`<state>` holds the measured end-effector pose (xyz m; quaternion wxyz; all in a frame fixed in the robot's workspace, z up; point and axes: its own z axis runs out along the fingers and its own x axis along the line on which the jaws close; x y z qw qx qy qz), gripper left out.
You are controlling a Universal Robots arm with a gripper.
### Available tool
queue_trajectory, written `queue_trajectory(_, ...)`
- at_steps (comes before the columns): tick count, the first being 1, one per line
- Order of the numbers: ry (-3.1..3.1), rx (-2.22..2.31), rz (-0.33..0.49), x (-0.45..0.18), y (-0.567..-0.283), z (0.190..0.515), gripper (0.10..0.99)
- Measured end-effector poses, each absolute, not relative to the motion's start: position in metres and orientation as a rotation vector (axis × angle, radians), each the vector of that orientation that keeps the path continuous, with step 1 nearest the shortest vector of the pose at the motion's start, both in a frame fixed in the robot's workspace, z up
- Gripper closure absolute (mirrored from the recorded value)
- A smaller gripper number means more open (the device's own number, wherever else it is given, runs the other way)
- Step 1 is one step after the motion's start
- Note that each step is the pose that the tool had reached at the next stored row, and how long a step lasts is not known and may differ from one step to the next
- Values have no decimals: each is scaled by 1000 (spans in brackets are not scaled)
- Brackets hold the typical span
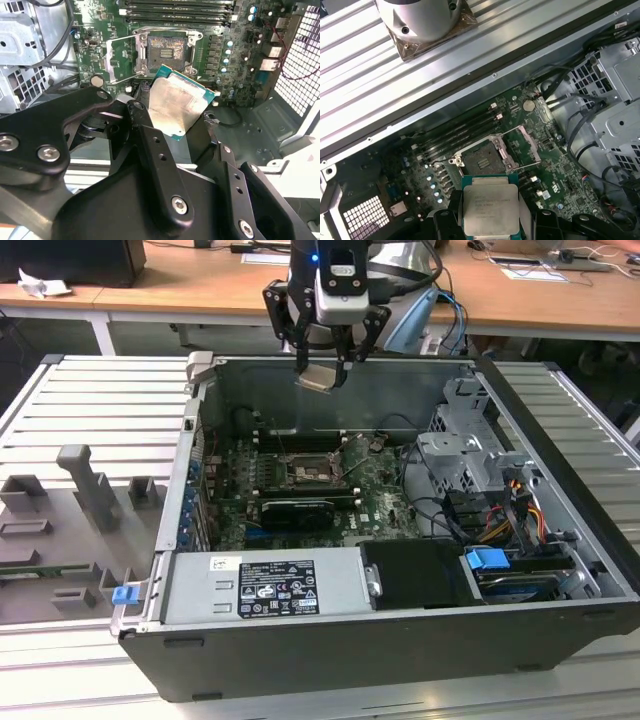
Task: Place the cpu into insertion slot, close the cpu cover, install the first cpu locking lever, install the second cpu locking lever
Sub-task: 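Place the cpu into insertion slot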
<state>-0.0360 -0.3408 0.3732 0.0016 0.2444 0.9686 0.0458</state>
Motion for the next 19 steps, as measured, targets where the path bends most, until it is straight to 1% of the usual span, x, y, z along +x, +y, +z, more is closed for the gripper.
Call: queue_trajectory(19,2995,913,143,-36,-341,371,549)
